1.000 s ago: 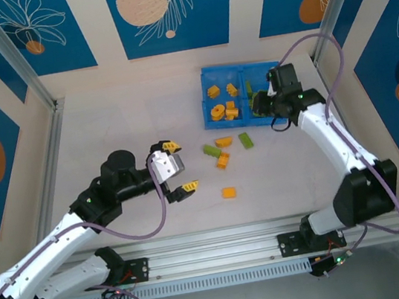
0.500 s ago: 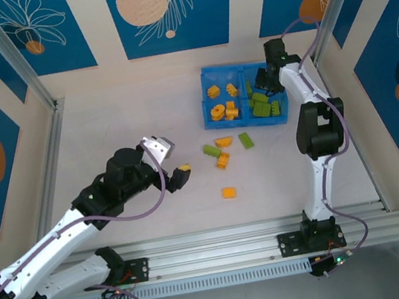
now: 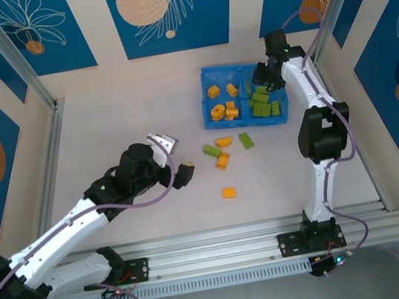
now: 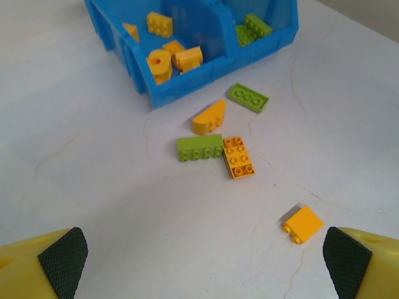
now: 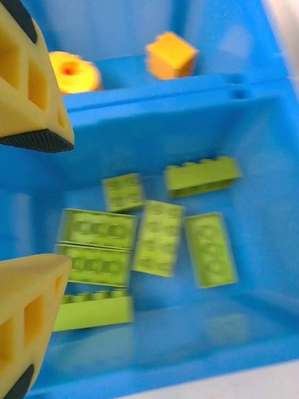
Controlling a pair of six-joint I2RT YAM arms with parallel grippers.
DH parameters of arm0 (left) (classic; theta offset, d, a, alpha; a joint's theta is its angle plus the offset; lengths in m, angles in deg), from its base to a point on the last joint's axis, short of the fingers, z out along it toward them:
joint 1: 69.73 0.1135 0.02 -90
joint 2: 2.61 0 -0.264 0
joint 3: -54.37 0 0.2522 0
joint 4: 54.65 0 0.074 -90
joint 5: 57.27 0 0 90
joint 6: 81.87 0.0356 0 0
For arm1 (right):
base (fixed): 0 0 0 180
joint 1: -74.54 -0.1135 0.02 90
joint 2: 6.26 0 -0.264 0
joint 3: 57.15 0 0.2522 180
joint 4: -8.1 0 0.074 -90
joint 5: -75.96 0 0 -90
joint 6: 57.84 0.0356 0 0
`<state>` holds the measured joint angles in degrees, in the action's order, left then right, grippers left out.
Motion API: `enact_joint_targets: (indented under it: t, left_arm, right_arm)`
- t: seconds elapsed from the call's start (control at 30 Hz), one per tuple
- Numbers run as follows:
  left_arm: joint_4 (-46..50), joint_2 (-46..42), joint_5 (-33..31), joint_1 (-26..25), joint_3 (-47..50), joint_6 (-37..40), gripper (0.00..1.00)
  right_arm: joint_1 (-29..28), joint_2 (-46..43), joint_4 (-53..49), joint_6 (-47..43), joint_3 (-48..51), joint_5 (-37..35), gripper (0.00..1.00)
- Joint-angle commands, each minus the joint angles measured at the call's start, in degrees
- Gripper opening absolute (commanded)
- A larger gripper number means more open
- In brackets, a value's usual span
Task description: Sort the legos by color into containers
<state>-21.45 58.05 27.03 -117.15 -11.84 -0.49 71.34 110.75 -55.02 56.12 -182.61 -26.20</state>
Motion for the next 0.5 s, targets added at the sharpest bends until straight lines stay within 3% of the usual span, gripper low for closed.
enact_joint_targets:
  t: [0.0,0.2,0.4,0.47]
  left_arm:
    - [0.73,4.43,-0.52,-0.40,-3.93,-10.44,1.00]
    - [0.13,13.89,2.88,-1.70,-6.40,-24.82,1.00]
    - [3.97,25.26,-1.96,-7.37,-13.43,-28.11,0.98]
    - [6.43,30.59,-3.26,-8.73,-17.42,-29.51,0.95]
  right_arm:
    - [-2.28,-12.79,2.92,0.60,11.28,5.94,0.49]
    - [-5.80,-34.40,2.92,4.44,32.34,17.07,0.57]
    - [-12.86,-56.49,-0.95,13.69,51.52,13.47,0.75]
    - [-13.43,-62.88,-3.79,17.66,55.17,11.94,0.86]
